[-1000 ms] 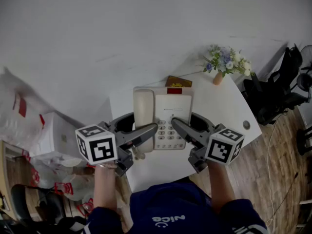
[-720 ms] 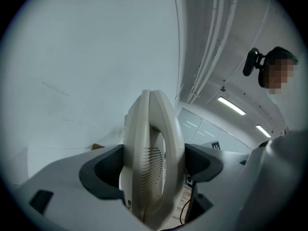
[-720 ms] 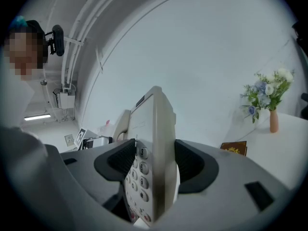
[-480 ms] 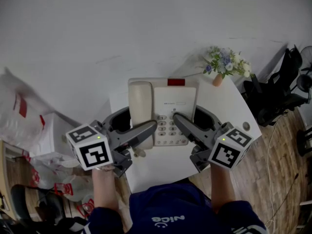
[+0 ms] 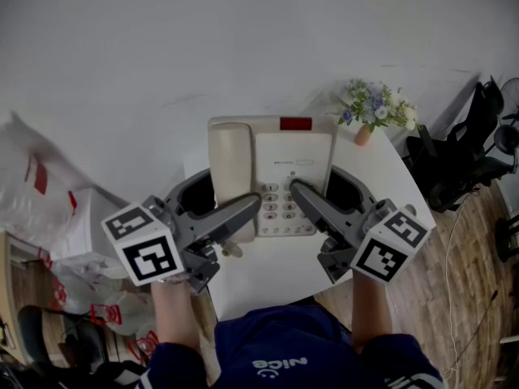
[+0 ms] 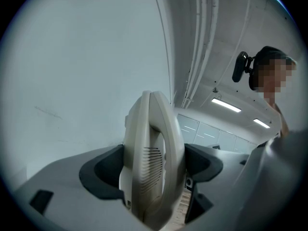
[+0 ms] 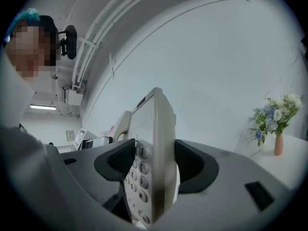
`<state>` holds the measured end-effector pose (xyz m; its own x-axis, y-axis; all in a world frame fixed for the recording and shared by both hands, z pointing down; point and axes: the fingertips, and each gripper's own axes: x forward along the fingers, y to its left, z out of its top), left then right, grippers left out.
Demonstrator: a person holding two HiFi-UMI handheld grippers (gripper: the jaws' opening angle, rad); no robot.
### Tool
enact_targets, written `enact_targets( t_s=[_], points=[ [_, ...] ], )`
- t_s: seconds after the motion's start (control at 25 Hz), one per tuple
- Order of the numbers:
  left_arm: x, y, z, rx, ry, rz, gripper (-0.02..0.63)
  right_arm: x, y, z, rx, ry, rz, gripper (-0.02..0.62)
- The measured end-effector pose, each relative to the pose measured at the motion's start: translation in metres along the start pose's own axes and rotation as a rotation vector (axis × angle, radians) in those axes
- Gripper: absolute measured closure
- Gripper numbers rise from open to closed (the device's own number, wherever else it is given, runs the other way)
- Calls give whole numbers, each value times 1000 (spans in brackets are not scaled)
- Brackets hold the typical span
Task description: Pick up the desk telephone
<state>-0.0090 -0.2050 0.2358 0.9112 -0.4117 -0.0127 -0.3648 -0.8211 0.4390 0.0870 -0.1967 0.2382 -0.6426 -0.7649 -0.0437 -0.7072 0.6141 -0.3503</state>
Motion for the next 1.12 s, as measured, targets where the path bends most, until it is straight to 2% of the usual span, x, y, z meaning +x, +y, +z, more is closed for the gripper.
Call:
enact_targets(
  t_s=[1.12],
  points=[
    [0, 2, -8, -24, 6, 5, 209, -2, -2, -5, -18, -15, -3, 321]
  ],
)
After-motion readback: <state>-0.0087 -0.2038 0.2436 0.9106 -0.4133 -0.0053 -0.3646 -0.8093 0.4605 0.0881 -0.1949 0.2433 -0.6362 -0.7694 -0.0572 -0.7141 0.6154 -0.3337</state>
